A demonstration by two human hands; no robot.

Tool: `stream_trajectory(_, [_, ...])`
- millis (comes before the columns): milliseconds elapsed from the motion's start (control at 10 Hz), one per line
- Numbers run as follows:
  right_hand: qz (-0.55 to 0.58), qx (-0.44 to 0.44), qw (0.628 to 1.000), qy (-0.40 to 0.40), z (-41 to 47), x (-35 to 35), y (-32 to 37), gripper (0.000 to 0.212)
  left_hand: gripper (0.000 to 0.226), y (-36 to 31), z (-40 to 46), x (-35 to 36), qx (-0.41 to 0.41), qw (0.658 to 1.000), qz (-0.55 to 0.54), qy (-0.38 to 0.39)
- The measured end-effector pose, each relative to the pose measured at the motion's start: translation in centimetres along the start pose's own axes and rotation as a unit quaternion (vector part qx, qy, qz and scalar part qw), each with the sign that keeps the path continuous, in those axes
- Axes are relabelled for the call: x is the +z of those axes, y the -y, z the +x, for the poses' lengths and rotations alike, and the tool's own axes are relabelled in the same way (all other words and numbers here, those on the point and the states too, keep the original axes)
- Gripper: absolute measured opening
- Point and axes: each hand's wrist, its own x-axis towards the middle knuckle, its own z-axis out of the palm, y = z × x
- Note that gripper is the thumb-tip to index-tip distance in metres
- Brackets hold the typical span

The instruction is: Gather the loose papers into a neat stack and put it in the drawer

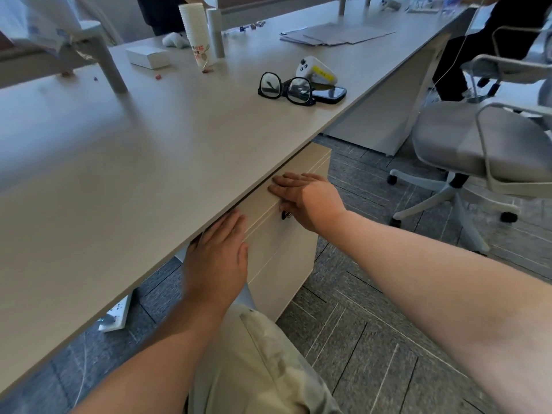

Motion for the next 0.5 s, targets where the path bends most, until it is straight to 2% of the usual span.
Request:
stream_trajectory(200, [-0.024,0.009,1.0,0.019,-0.1,-1.0,0.6,0.051,0.049,-0.2,-0.1,0.2,-0.004,1.0,-0.012,-0.014])
stream_trajectory(400, [-0.01,0.023,0.997,0.066,-0.4,-2.7,1.8,0.055,0.053,-0.1,0.0,-1.2,-0.008,0.998,-0.023,0.06])
stream_trajectory(500, [0.027,0.043,0.996,0.067,-2.5,-5.6,3.4,0.044,0.049,-1.1,-0.4,-4.8,-0.046,0.988,-0.113,0.098])
